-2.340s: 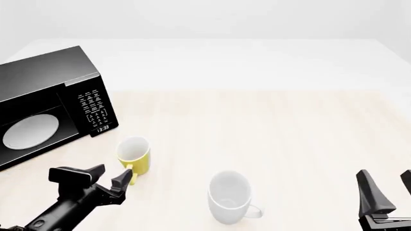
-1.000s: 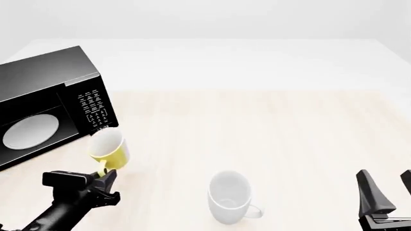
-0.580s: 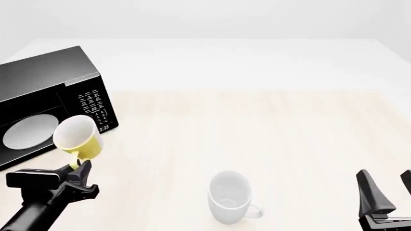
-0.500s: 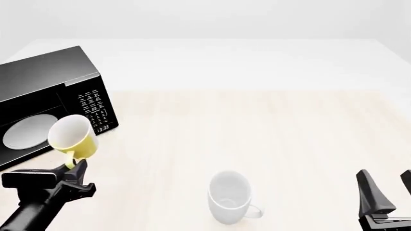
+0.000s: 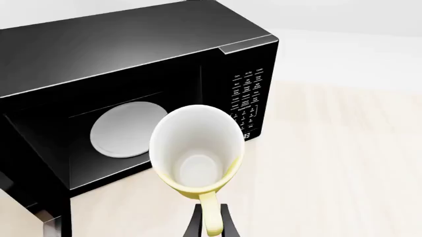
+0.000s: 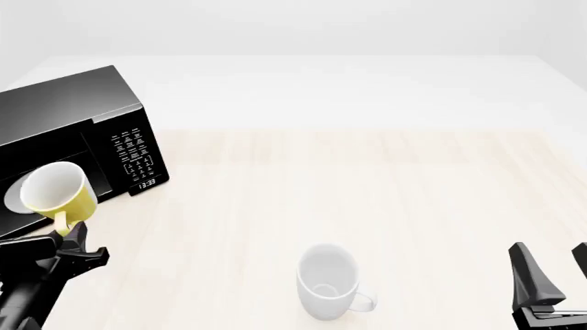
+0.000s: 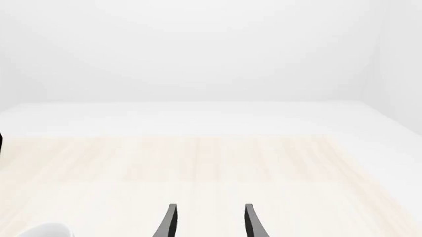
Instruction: Put the yellow and white mug in the microwave and close it.
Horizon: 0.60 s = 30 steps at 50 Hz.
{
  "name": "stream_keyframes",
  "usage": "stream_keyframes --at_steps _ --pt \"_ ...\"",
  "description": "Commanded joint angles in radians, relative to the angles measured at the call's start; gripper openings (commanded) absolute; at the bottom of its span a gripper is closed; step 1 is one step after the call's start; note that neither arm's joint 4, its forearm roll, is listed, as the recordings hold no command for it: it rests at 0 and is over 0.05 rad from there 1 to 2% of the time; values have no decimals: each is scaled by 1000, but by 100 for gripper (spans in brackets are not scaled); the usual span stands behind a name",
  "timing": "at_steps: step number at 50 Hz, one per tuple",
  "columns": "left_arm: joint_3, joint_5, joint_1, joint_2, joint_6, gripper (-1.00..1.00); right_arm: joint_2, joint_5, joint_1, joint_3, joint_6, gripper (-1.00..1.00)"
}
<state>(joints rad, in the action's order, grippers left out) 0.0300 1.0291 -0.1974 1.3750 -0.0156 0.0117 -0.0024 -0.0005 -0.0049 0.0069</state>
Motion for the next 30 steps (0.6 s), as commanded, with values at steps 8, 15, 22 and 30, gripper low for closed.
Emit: stream_keyframes --at_steps 8,15,22,30 --pt "104 59 -99 154 7 -100 -2 0 0 1 -1 100" --pt "156 59 -107 222 15 -100 -2 0 0 1 -1 100" --pt "209 42 -109 267 28 -100 -2 0 0 1 -1 100" --pt "247 37 -121 316 34 -100 -2 0 0 1 -1 100"
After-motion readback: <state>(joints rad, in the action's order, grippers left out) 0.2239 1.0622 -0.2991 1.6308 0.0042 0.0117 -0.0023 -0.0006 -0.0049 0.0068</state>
